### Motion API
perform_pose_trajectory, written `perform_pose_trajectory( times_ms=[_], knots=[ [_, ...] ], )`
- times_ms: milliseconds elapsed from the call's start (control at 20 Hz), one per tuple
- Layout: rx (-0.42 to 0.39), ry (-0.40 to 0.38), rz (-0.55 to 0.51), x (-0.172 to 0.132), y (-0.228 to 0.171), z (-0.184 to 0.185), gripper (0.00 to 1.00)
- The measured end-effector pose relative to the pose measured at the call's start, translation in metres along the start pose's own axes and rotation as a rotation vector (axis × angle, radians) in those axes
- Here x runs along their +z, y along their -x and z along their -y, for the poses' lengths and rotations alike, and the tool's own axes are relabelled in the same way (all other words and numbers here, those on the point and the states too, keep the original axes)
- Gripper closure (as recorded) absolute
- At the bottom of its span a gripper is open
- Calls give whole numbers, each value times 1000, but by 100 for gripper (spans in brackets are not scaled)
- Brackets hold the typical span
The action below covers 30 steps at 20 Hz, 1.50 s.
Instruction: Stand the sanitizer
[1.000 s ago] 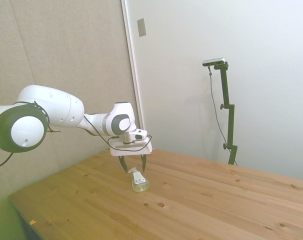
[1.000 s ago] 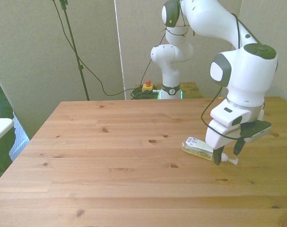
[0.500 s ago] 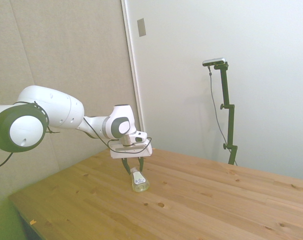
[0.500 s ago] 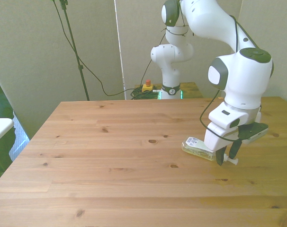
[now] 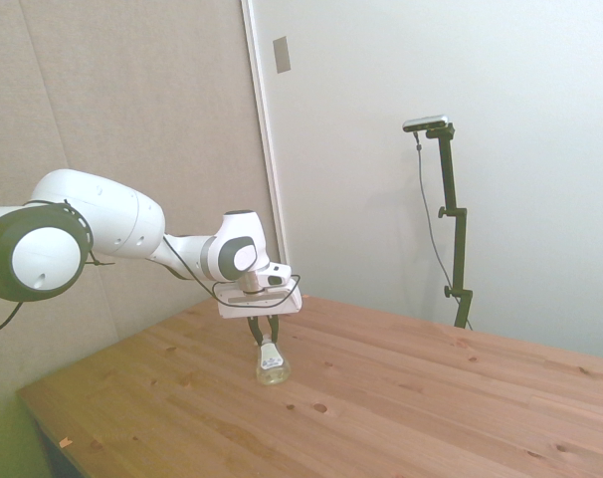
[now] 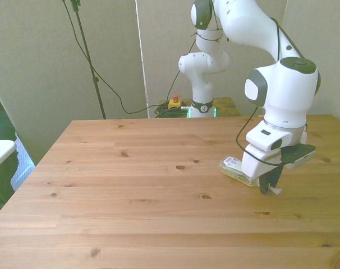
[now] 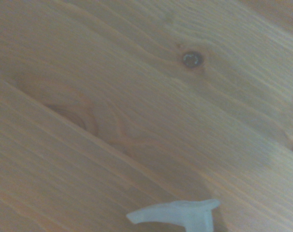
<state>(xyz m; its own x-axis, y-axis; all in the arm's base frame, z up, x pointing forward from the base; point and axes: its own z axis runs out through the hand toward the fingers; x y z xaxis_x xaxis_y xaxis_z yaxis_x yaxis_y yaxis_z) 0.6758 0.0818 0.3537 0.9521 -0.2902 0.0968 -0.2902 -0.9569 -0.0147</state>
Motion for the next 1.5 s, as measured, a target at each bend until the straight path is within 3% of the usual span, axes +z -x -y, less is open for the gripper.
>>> perform_pose_trajectory(
  times_ms=[200, 350, 700, 1050, 1500],
  knots=[
    [10, -21, -20, -5, 2, -2, 100],
    [61, -56, -91, -17, -1, -6, 100],
    [346, -170, -291, -56, -13, -10, 100],
    [615, -260, -445, -75, -25, -19, 100],
    [761, -350, -746, -72, -28, -12, 100]
  ],
)
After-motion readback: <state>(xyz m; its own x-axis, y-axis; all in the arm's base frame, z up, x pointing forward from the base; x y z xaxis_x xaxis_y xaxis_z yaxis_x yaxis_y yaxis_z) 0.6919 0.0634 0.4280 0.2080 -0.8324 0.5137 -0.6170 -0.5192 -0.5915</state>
